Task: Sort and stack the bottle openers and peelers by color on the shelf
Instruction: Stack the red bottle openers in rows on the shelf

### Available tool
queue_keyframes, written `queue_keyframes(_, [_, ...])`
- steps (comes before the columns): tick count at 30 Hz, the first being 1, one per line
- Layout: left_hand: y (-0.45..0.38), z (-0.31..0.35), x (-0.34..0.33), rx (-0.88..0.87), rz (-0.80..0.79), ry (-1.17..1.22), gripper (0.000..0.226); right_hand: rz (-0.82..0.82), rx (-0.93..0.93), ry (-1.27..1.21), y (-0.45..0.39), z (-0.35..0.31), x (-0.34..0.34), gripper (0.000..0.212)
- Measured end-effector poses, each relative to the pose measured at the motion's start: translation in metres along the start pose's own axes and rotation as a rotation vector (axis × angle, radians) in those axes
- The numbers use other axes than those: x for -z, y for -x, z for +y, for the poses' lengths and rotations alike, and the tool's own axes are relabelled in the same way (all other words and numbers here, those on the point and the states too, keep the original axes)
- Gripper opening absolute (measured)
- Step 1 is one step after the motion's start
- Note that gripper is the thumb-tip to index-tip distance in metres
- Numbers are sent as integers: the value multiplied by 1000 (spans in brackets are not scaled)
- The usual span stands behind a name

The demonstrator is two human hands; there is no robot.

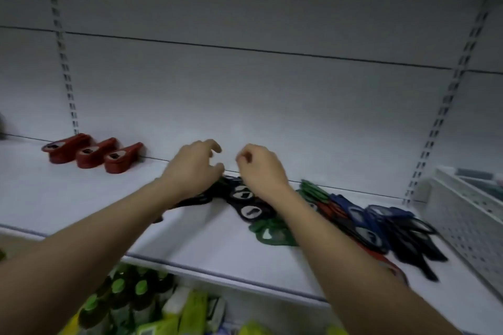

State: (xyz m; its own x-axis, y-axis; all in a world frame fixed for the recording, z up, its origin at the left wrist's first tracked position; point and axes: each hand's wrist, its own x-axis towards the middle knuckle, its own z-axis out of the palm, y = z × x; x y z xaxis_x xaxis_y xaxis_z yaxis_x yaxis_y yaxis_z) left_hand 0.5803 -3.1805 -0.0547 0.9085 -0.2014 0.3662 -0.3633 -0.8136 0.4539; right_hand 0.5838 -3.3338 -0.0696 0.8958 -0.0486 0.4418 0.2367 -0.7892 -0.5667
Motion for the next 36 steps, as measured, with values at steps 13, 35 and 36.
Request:
queue_keyframes(13, [-52,139,-148,-215,-160,346,26,-367,-93,64,39,151,150,20])
queue_keyframes(35, [-65,99,-148,-260,-414,254,41,-620,-56,96,44,147,152,33])
queue_keyframes(36, [-65,98,-148,-258,-408,254,46,-648,-56,121,44,147,146,33])
